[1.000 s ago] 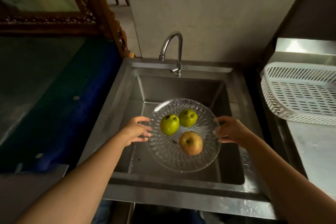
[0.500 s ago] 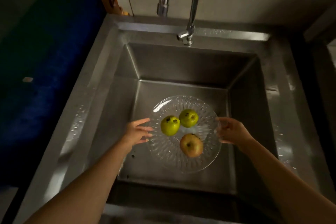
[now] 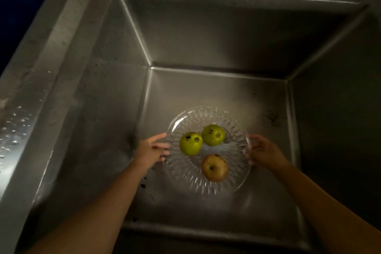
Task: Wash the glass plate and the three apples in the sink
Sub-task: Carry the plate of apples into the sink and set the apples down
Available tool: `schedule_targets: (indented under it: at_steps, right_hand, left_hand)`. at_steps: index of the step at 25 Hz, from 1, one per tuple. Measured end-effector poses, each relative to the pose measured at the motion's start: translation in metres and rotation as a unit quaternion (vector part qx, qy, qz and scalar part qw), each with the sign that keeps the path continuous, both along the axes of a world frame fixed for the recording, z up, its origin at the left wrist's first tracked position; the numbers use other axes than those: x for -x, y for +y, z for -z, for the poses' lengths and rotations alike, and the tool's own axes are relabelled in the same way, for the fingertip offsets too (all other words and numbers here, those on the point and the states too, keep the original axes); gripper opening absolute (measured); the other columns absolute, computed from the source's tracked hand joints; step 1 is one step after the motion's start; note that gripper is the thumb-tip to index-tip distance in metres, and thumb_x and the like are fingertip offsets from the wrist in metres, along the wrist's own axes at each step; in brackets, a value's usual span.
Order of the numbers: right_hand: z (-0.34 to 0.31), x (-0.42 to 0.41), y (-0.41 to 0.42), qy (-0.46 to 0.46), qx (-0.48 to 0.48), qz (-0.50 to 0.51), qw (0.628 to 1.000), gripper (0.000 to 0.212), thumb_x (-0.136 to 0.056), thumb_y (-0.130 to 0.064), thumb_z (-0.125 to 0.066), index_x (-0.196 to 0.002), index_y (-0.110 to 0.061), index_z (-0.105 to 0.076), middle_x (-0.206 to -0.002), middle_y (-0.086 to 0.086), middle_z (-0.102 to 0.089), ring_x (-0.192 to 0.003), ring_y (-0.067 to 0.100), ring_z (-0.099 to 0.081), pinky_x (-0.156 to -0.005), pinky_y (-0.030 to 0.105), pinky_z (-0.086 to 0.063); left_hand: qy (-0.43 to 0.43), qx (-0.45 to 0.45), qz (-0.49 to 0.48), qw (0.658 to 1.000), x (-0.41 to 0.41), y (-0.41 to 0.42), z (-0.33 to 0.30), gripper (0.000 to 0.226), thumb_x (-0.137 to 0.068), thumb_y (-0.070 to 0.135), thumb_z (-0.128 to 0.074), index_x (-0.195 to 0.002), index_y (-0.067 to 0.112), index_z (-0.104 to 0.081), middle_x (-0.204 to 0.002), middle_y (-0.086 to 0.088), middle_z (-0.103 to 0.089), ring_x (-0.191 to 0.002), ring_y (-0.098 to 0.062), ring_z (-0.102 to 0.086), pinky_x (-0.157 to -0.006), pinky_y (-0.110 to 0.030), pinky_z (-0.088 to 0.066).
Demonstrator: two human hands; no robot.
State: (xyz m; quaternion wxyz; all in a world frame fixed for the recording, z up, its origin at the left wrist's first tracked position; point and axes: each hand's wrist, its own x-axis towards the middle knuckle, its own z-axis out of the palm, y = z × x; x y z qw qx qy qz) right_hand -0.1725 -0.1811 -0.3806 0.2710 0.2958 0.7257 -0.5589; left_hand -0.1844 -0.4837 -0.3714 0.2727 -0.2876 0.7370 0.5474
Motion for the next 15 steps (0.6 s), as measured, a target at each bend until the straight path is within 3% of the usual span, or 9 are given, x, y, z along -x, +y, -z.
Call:
schedule_targets:
  at_steps: [6, 11, 13, 15]
  right_hand:
    - [0.025, 0.0, 0.004, -0.019, 0.003, 0.004, 1.0, 0.047, -0.078, 0.024, -0.045, -0.109, -0.011, -0.05, -0.072, 0.008, -0.054, -0.058, 0.019, -0.055, -0.036, 0.017, -0.049]
    - [0.04, 0.003, 0.009, -0.029, -0.028, 0.002, 0.999, 0.054, -0.075, 0.024, -0.048, -0.117, -0.009, -0.052, -0.074, 0.009, -0.056, -0.063, 0.02, -0.056, -0.038, 0.02, -0.052]
    - [0.044, 0.005, 0.011, -0.037, -0.028, 0.002, 0.999, 0.054, -0.076, 0.022, -0.05, -0.121, -0.007, -0.051, -0.077, 0.011, -0.057, -0.066, 0.022, -0.058, -0.044, 0.025, -0.054]
    - [0.044, 0.007, 0.012, -0.025, -0.051, -0.007, 0.998, 0.051, -0.075, 0.015, -0.058, -0.121, -0.007, -0.052, -0.09, 0.017, -0.06, -0.079, 0.03, -0.061, -0.061, 0.041, -0.058]
  left_hand:
    - [0.006, 0.01, 0.016, 1.0, -0.004, 0.001, 0.024, 0.052, -0.082, -0.014, -0.052, -0.131, 0.004, -0.047, -0.084, -0.007, -0.065, -0.046, 0.003, -0.063, -0.048, -0.014, -0.051]
    - [0.01, 0.016, 0.013, 1.0, -0.002, 0.006, 0.035, 0.051, -0.082, -0.014, -0.051, -0.129, 0.002, -0.048, -0.085, -0.007, -0.065, -0.046, 0.002, -0.062, -0.048, -0.014, -0.051]
    - [0.006, 0.026, 0.021, 0.999, -0.001, 0.006, 0.038, 0.05, -0.082, -0.013, -0.052, -0.129, 0.003, -0.049, -0.092, -0.01, -0.064, -0.053, -0.004, -0.063, -0.05, -0.015, -0.052]
    - [0.047, 0.099, 0.062, 0.992, 0.001, 0.009, 0.04, 0.051, -0.082, -0.004, -0.058, -0.13, 0.007, -0.049, -0.093, -0.007, -0.065, -0.068, -0.013, -0.062, -0.059, -0.02, -0.051]
